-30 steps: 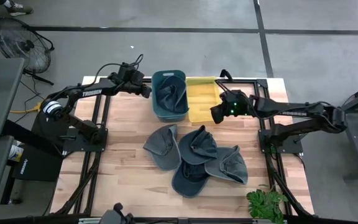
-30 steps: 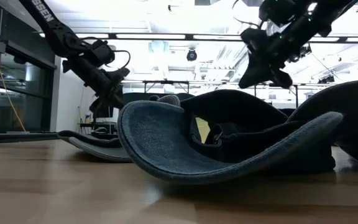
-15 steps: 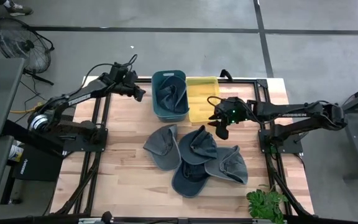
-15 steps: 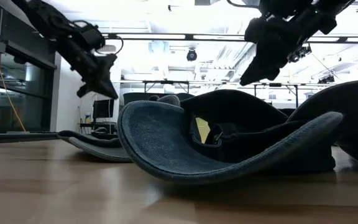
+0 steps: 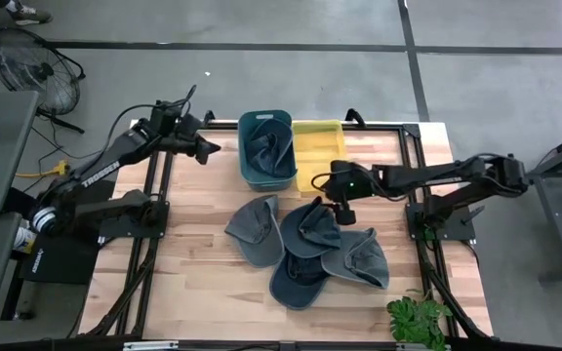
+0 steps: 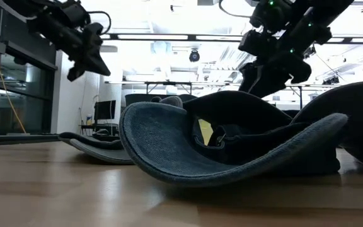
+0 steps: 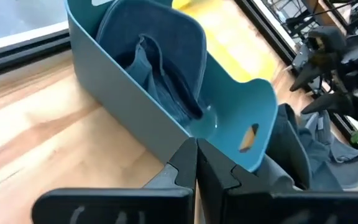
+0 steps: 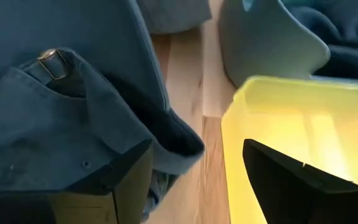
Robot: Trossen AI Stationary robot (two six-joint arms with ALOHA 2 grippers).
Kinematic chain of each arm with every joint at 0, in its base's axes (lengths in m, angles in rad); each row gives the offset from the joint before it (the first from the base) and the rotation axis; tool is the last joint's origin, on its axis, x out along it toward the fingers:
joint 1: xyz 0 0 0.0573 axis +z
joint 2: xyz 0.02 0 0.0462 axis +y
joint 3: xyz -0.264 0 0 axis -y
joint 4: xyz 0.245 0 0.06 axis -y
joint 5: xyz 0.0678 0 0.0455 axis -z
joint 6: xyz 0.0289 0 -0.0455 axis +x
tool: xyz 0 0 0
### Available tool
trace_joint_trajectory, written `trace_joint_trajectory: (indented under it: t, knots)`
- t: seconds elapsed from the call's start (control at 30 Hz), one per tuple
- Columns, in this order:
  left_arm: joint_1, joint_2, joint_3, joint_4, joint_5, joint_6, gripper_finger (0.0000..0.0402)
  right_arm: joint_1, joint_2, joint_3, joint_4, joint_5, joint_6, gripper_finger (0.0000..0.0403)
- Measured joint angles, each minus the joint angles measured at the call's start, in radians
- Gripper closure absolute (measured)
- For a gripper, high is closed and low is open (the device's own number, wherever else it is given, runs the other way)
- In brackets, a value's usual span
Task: Pick & Place hat
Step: Put the top blue cap into the blue bin
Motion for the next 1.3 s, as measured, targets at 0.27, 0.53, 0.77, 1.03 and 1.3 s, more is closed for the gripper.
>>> trace_joint_trajectory:
  t: [0.27,0.53,0.77,1.03,1.3]
  knots:
    - [-0.053,-0.091,0.000,-0.105,-0.009,-0.029,0.0402,-0.001,0.081,0.000,0.026,-0.048,-0.092,0.0157]
    - [-0.185,-0.112,0.000,-0.129,-0.037,-0.078,0.0402,-0.001,0.109,0.000,0.052,-0.067,-0.179,0.0157]
    - [-0.307,-0.111,0.000,-0.127,-0.133,-0.128,0.0401,-0.002,0.142,0.000,0.064,-0.074,-0.206,0.0157]
    - [-0.401,-0.111,0.000,-0.109,-0.205,-0.187,0.0402,-0.002,0.193,0.002,0.118,-0.102,-0.201,0.0157]
    - [-0.472,-0.111,0.000,-0.102,-0.249,-0.238,0.0402,-0.001,0.202,0.042,0.112,-0.229,-0.134,0.0170]
